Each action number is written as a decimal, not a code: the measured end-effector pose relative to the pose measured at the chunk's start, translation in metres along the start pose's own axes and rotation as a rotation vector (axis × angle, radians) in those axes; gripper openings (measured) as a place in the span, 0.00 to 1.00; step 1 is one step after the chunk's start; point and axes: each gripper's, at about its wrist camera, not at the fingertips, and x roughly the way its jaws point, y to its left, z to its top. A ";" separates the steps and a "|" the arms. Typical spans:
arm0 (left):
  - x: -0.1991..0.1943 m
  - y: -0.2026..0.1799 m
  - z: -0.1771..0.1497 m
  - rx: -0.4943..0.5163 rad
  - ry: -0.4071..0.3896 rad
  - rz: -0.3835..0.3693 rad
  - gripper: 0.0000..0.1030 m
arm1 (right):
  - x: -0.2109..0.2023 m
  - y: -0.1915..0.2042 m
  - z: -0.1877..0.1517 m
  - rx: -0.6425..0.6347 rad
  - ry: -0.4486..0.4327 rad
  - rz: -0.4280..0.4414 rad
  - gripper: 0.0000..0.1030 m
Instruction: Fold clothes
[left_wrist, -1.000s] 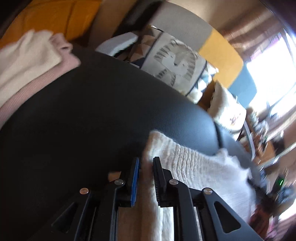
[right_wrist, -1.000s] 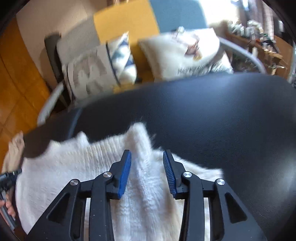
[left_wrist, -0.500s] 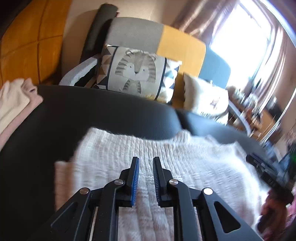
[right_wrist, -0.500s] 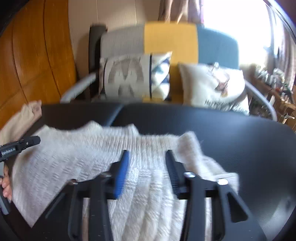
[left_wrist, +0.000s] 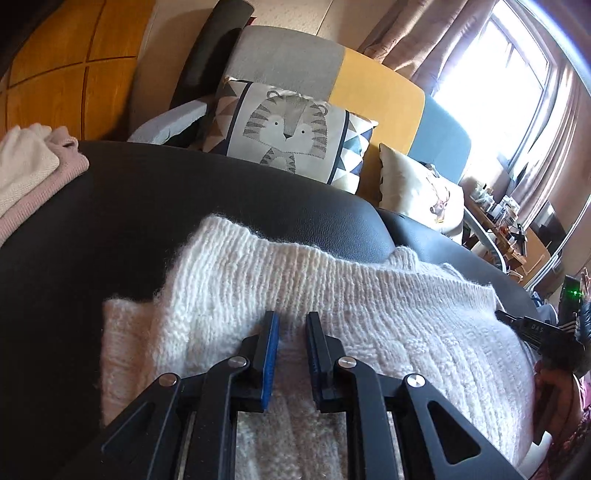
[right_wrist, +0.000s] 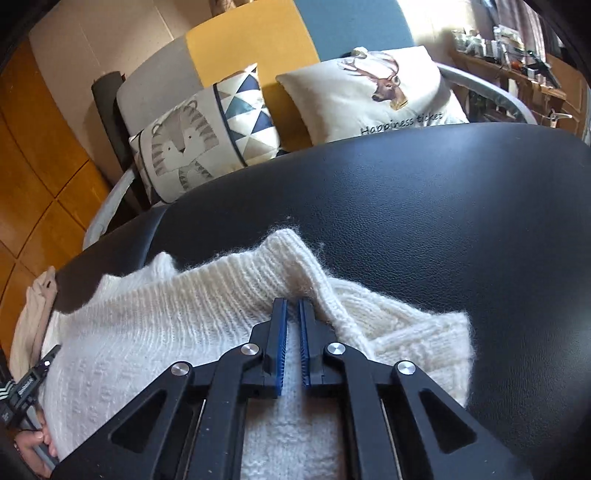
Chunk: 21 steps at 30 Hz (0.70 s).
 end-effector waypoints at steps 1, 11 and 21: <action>0.000 0.001 0.001 -0.006 0.000 -0.008 0.14 | -0.011 -0.001 0.001 0.009 -0.009 0.015 0.06; 0.002 0.005 0.003 -0.023 -0.003 -0.034 0.14 | -0.080 0.023 -0.078 -0.081 -0.107 0.079 0.10; 0.003 0.007 0.003 -0.027 -0.002 -0.042 0.14 | -0.065 -0.044 -0.098 0.214 -0.140 0.077 0.00</action>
